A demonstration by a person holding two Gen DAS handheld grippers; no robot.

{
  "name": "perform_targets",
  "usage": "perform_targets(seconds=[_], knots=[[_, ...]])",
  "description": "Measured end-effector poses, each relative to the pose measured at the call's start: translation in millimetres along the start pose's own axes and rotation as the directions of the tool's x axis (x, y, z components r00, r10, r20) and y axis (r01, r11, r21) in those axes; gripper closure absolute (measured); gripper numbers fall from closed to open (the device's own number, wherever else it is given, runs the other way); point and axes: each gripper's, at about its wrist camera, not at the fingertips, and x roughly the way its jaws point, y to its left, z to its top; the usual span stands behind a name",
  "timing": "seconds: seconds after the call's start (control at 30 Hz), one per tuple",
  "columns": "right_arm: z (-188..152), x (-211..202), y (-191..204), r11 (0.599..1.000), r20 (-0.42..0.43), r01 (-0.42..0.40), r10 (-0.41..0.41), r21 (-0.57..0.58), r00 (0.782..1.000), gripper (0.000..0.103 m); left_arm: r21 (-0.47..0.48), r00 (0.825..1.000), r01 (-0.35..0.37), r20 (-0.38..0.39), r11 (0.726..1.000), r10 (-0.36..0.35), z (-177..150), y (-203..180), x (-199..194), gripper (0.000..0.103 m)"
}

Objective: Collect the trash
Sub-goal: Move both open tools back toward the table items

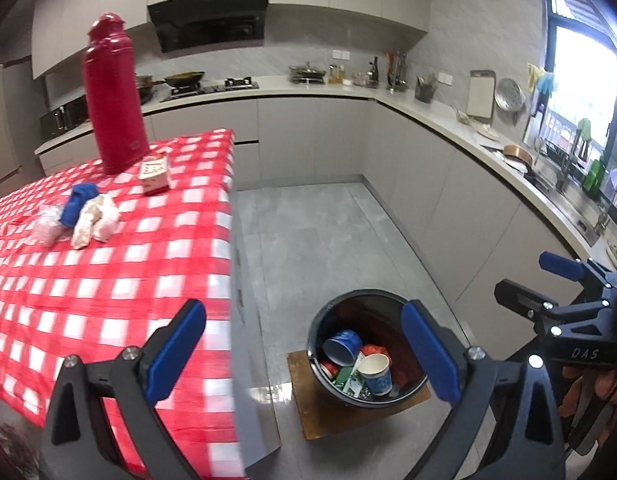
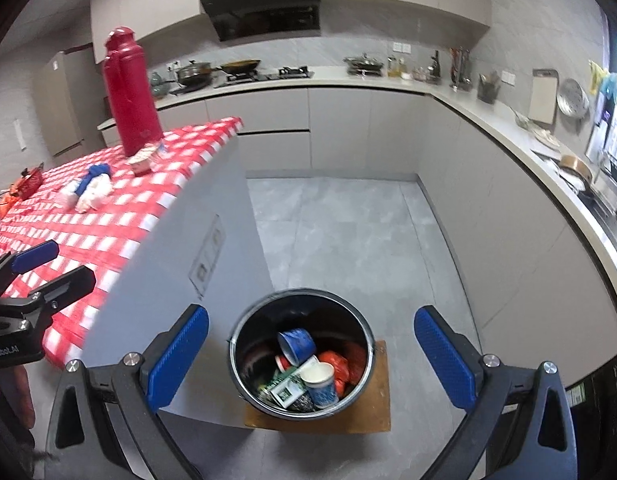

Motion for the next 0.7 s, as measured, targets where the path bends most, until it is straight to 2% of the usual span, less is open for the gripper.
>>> perform_targets(seconds=[0.23, 0.33, 0.5, 0.7], knots=[[17.6, -11.6, 32.9, 0.997, 0.038, -0.064, 0.065, -0.038, 0.997, 0.0, -0.036, 0.997, -0.061, 0.041, 0.998, 0.062, -1.1, 31.3, -26.0, 0.004], [24.4, -15.4, 52.6, 0.993, 0.047, -0.098, 0.101, -0.067, 0.994, 0.0, -0.064, 0.992, -0.109, 0.056, 0.992, 0.112, -4.6, 52.3, -40.1, 0.003], [32.0, -13.3, 92.5, 0.977, 0.043, -0.174, 0.18, -0.128, 0.983, 0.0, -0.142, 0.976, -0.195, 0.071, 0.97, 0.207, -14.4, 97.3, -61.8, 0.0], [40.4, 5.0, 149.9, 0.942, -0.013, -0.265, 0.268, -0.205, 0.963, 0.0, -0.226, 0.954, -0.278, 0.052, 0.934, 0.296, -27.3, 153.0, -75.9, 0.0]])
